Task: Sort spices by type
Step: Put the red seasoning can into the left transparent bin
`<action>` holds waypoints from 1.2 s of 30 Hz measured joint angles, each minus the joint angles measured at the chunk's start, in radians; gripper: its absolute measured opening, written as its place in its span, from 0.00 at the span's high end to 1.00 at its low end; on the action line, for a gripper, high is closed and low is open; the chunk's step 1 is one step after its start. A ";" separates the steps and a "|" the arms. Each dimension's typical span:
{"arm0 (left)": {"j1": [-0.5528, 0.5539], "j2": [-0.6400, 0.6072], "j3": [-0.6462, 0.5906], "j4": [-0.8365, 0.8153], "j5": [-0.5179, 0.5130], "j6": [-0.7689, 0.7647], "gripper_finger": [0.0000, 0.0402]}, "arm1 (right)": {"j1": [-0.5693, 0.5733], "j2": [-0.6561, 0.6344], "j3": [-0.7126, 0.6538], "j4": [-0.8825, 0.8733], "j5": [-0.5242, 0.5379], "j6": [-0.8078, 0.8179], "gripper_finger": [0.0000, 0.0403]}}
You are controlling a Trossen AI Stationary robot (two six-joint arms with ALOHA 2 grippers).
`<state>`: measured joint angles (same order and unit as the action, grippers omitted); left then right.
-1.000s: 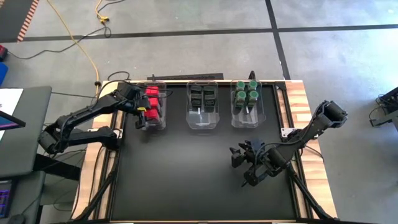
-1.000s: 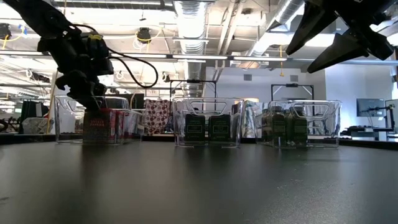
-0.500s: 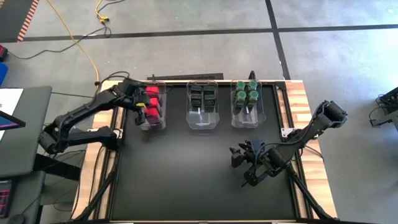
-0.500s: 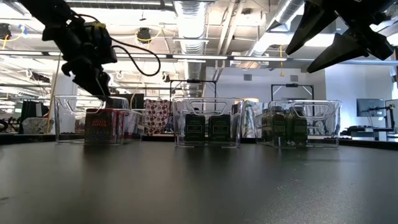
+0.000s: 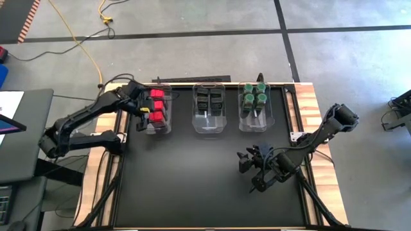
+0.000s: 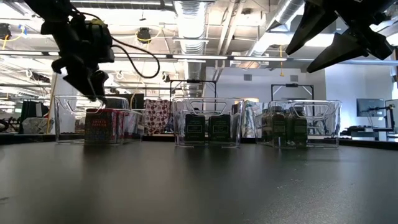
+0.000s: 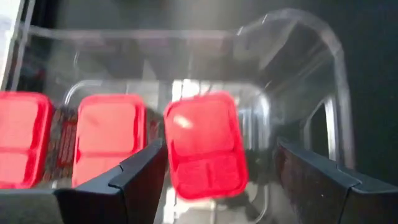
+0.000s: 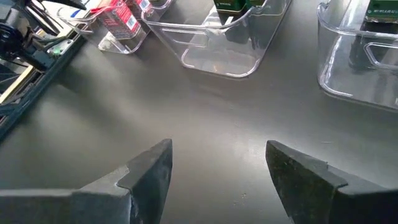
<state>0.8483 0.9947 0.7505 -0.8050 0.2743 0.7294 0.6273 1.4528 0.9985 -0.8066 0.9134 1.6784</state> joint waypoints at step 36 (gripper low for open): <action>-0.003 0.000 -0.017 -0.001 -0.185 0.038 0.30 | 0.000 0.000 0.000 0.000 0.000 -0.012 0.29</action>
<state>0.8455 0.9947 0.7338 -0.8059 0.0891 0.7673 0.6271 1.4528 0.9981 -0.8062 0.9138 1.6661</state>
